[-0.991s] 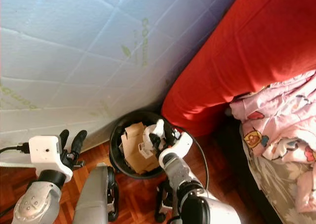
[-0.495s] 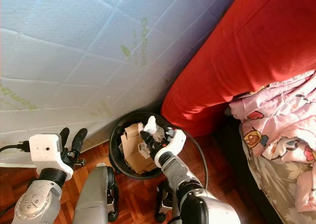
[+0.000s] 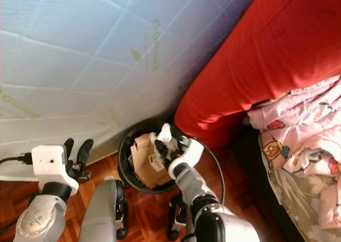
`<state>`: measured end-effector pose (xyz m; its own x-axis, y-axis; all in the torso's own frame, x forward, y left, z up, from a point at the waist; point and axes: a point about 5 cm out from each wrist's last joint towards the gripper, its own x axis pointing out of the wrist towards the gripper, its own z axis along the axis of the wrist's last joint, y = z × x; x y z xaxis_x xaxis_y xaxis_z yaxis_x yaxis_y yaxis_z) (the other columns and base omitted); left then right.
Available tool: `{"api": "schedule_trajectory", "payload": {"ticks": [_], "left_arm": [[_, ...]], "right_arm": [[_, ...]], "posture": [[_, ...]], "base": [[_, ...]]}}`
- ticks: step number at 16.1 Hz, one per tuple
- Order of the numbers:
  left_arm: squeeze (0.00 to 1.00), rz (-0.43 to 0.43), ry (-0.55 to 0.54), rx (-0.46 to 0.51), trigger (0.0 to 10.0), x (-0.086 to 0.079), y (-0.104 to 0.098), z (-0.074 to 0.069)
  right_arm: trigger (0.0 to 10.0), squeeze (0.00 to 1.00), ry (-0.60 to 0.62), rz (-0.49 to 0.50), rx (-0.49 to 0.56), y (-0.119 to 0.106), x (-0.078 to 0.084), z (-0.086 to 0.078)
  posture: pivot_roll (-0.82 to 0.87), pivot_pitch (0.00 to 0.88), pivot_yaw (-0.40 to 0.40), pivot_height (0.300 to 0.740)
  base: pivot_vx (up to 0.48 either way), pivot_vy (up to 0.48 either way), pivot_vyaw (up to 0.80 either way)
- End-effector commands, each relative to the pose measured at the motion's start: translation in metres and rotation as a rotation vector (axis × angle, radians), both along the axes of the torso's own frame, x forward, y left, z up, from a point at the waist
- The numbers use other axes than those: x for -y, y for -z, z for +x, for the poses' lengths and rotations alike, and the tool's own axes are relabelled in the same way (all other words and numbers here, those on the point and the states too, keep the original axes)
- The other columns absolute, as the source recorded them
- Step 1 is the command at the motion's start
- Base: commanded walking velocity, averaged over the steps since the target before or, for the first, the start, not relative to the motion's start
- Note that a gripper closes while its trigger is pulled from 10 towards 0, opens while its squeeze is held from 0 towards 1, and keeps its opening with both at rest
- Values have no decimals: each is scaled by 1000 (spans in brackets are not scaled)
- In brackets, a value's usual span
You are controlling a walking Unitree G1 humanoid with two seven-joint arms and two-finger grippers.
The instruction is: Clean up the room
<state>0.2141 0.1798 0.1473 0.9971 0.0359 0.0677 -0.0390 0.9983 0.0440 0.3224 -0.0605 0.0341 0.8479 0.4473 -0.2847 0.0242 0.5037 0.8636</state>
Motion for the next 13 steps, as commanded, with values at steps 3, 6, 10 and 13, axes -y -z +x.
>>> {"api": "schedule_trajectory", "payload": {"ticks": [3,6,10,13], "left_arm": [[0,-1,-7,-37,10000,1,9,-4],[0,-2,4,-34,10000,4,7,-2],[0,2,1,-32,10000,2,7,-2],[0,3,4,-31,10000,2,7,-2]], "right_arm": [[10000,0,-125,83,-42,3,-47,-19],[10000,0,-130,-106,-197,34,-35,-40],[10000,0,-60,250,18,-11,-48,-10],[10000,0,-119,-100,-181,26,-37,-32]], "posture": [[350,446,-153,637],[360,444,-153,637],[356,443,-147,637],[354,442,-145,637]], "base": [[0,0,0],[0,0,0],[0,0,0],[0,0,0]]}}
